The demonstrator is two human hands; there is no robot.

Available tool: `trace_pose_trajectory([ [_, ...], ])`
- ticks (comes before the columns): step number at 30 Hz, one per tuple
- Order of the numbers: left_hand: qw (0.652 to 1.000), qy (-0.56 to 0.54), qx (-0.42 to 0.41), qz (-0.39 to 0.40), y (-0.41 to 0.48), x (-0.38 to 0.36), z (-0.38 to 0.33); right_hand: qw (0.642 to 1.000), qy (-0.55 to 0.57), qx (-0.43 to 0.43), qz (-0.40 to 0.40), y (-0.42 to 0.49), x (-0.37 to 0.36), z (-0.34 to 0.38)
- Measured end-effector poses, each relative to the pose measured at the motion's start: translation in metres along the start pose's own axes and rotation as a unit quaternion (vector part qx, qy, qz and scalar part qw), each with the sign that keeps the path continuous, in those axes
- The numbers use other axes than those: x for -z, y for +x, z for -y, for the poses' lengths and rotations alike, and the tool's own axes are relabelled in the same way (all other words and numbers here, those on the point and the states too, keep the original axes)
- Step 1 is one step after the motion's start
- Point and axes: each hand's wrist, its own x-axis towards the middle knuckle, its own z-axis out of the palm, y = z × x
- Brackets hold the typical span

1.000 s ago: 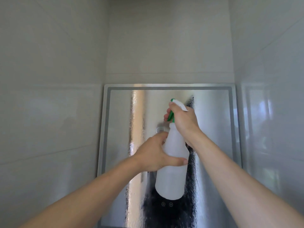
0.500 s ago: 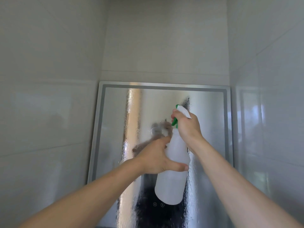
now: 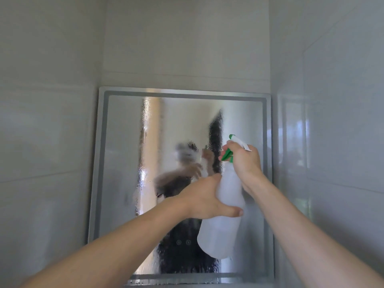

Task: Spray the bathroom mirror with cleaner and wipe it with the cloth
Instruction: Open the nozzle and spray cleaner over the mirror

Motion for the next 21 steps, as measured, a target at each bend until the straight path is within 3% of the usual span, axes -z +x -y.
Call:
trace_pose_trajectory([
  [6,0.997,-0.028,0.012,0.071,0.008,-0.032,-0.002,0.999,-0.043,-0.023,0.008,-0.001,0.020,-0.023],
  [11,0.991,-0.017,0.023,0.134,0.010,-0.046,-0.007,0.997,-0.056,-0.038,-0.034,-0.006,0.039,-0.044],
  [21,0.977,-0.081,0.007,0.198,0.001,-0.096,0.000,0.992,-0.115,-0.046,-0.030,-0.036,0.072,-0.098],
])
